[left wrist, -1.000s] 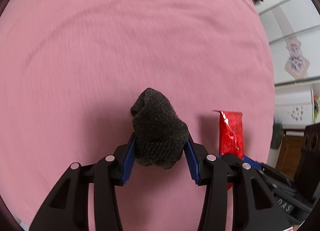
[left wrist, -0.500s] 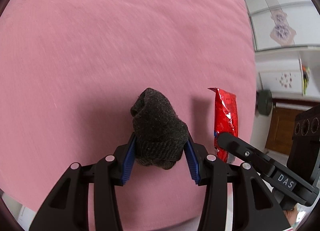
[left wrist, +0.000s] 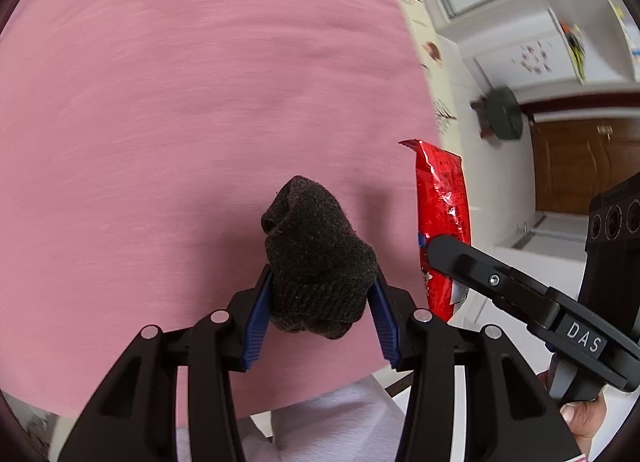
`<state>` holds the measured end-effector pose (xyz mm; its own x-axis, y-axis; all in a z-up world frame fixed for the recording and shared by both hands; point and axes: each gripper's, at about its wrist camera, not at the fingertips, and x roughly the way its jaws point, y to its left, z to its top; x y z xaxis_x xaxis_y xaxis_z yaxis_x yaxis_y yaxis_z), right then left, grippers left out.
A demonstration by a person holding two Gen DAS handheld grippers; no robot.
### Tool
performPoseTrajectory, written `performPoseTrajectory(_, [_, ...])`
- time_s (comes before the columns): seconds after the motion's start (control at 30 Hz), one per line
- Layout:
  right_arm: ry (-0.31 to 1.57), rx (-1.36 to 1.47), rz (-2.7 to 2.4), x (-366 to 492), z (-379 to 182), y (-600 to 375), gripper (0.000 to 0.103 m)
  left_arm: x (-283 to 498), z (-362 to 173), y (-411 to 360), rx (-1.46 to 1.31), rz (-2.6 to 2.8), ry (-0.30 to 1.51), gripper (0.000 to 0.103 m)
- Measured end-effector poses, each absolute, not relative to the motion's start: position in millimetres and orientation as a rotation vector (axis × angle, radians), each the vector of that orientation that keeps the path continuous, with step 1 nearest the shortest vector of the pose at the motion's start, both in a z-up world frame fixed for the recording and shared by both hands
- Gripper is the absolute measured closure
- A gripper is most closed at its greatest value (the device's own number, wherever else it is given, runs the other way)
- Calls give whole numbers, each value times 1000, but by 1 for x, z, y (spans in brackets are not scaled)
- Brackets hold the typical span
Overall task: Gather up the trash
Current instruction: 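Carry the wrapper and dark sock over the yellow bin and open both tools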
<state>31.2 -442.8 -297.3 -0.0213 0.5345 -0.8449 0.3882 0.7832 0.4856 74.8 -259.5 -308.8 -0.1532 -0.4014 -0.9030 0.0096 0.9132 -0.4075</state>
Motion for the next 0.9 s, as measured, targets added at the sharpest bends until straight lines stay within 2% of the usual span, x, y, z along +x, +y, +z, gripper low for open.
performPoseTrajectory(0.3, [1547, 791, 54, 17, -275, -532, 76, 89, -286, -369, -224, -482, 1670, 57])
performPoseTrajectory(0.67, [1442, 880, -102, 11, -282, -664, 76, 129, -283, -480, -122, -582, 1665, 57])
performPoseTrajectory(0.9, [1443, 909, -157, 24, -300, -715, 76, 171, -290, -533, -102, -608, 1655, 56])
